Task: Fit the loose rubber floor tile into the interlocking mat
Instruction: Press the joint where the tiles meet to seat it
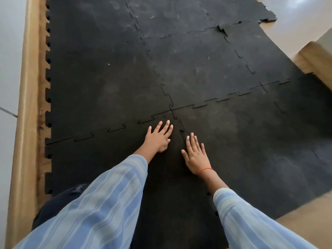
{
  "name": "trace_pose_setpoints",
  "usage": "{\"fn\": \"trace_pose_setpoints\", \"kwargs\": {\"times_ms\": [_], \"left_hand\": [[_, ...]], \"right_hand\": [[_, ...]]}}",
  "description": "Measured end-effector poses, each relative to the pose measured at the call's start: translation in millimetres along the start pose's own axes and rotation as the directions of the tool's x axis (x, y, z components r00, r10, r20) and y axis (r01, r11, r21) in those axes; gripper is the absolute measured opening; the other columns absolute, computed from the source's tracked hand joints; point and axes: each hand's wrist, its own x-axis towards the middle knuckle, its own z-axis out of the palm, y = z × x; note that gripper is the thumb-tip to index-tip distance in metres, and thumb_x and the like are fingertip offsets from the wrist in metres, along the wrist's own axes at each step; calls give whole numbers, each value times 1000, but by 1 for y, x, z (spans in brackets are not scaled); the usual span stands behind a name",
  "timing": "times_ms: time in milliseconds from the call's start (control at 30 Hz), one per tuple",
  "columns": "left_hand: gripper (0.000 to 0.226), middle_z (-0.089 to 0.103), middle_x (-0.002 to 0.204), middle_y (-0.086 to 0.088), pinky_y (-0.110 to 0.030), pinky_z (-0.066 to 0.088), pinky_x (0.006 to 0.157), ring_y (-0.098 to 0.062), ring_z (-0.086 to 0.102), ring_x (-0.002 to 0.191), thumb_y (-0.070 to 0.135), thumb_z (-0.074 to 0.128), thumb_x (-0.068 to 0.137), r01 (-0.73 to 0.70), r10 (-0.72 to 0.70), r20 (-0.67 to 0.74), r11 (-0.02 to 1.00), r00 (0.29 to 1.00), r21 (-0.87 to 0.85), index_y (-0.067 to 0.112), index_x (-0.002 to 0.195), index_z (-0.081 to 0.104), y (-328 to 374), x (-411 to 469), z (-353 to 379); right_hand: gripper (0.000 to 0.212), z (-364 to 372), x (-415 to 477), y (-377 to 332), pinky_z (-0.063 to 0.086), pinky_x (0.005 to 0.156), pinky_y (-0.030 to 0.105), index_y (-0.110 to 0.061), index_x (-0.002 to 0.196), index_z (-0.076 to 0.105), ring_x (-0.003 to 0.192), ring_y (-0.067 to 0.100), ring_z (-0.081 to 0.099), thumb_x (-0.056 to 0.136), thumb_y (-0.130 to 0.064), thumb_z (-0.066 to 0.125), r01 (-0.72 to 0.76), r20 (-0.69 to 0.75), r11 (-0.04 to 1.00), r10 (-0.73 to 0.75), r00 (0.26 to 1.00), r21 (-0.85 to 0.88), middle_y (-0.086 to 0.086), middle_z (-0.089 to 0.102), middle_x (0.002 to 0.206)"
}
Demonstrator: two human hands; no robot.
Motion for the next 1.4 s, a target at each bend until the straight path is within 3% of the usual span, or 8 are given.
{"fn": "trace_pose_setpoints", "kwargs": {"times_ms": [133,367,533,600,733,1000,1233,1400], "left_hand": [[60,-30,156,9,-56,-6,115,-22,-24,145,45,16,102,-131,132,-28,991,991,41,31,150,-18,16,1,16],[59,-33,154,10,-56,-6,116,-21,-26,144,49,14,101,-69,72,-38,995,997,69,35,147,-22,23,4,20],[80,-33,155,0,-57,-7,114,-27,-24,144,66,19,93,7,-6,-33,999,999,38,25,149,-21,46,-4,19],[92,-34,154,-5,-57,-9,113,-28,-26,144,74,20,87,13,-12,-25,998,1000,54,21,149,-23,58,-11,27],[98,-32,155,-8,-57,-9,114,-28,-24,144,78,20,85,24,-21,-30,994,999,104,17,150,-22,70,-19,35],[103,-32,155,-11,-59,-9,113,-30,-24,144,81,17,82,75,-71,-27,979,997,187,13,148,-24,79,-20,32],[105,-35,153,-11,-60,-6,113,-30,-26,143,80,21,82,38,-37,-11,991,999,128,12,148,-24,75,-20,34],[105,-36,153,-11,-61,-4,112,-31,-27,143,80,22,82,30,-29,-9,992,1000,121,12,147,-25,74,-17,36]], "right_hand": [[66,20,-30,7,-13,116,36,-18,147,-18,142,9,-22,100,-47,17,-93,-76,996,93,993,9,-5,-27,153],[71,25,-26,11,-17,113,48,-20,144,-21,143,12,-25,93,-61,7,-129,-94,977,115,989,-170,-8,-31,150],[65,12,-24,17,-15,115,48,-19,151,-9,144,11,-22,98,-52,10,-92,-8,995,92,996,-32,-6,-21,158],[59,20,-49,29,-10,117,48,-19,152,-5,146,12,-17,101,-45,12,-201,-78,979,203,976,39,-5,-14,160],[60,52,-107,37,-8,117,51,-14,152,1,147,19,-11,101,-41,19,-484,-292,868,494,819,112,1,-6,161],[60,56,-98,37,-10,115,55,-17,151,-4,148,22,-10,102,-41,20,-462,-299,886,435,849,-23,5,-8,161],[58,76,-159,42,11,116,55,-8,145,37,143,30,26,97,-39,23,-470,-454,864,496,740,178,17,31,153],[57,82,-163,43,18,115,57,-11,139,47,140,33,32,94,-42,28,-469,-455,867,490,743,169,18,37,150]]}}
